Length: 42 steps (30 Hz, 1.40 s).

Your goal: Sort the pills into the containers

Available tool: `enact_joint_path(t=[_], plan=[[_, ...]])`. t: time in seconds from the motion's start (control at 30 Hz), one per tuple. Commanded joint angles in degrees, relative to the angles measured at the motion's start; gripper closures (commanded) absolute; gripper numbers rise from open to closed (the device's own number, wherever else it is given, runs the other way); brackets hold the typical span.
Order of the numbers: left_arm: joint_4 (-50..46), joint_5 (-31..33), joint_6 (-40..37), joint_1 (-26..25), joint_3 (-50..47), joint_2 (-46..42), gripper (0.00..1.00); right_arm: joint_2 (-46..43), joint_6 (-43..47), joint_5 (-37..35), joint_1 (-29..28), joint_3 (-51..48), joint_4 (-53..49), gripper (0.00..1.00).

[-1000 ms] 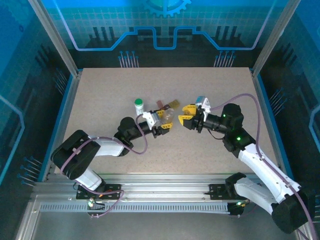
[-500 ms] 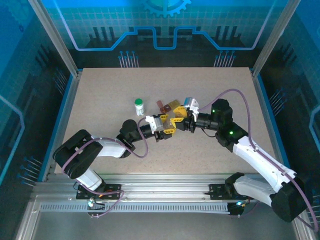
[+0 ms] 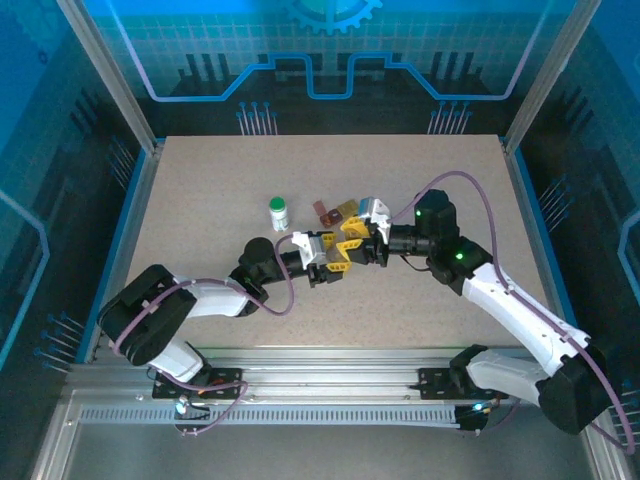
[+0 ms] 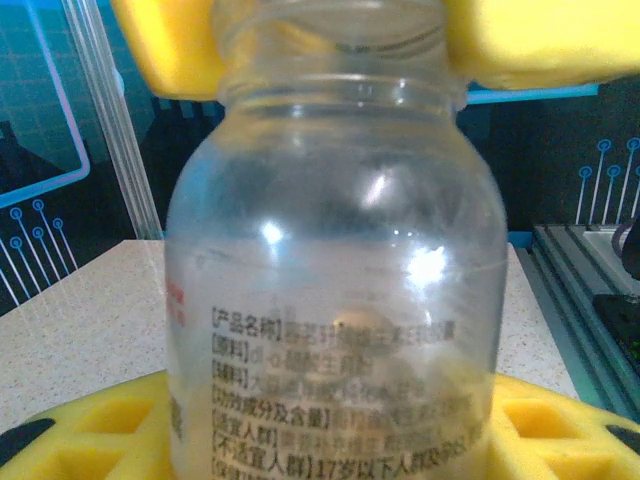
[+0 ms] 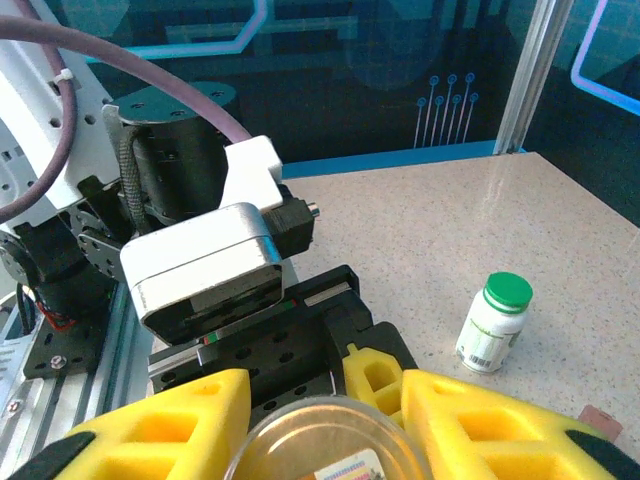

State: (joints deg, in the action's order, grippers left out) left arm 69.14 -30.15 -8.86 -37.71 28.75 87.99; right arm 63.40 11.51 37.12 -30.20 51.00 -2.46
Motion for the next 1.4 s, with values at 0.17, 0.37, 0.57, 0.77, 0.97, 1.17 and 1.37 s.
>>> enact_joint_path(t=[0.17,0.37,0.57,0.77,0.97,1.17,1.37], plan=[[6.0,-3.3,2.1,-0.6,2.4,-3.7,1.0,4.9,9.5,-0.7,-3.9,5.7,-17.1,0.83],[6.7,-1.5,1.4,0.2,2.3,-5.8,1.0,11.4,14.5,-1.7,-4.7,12.2,-29.0,0.8],[1.9,1.9,-1.7,0.3,3.0,-7.6,1.0,13.7,15.1,-7.3,-5.0,15.1,-33.2,0.76],[4.9,2.8,-0.8,0.4,2.3,-5.9,1.0,12.5,11.0,-5.3,-5.2,13.9,-28.1,0.64],[9.0,3.2,1.2,0.8,1.6,-2.9,1.0,10.3,9.1,-5.9,-5.2,12.4,-24.6,0.52],[10.9,2.4,2.7,1.3,1.7,-1.3,1.0,9.0,8.5,-6.7,-5.2,12.3,-23.3,0.45],[10.7,2.2,2.5,1.9,1.8,0.3,1.0,8.7,8.7,-7.5,-5.0,13.2,-24.2,0.35]])
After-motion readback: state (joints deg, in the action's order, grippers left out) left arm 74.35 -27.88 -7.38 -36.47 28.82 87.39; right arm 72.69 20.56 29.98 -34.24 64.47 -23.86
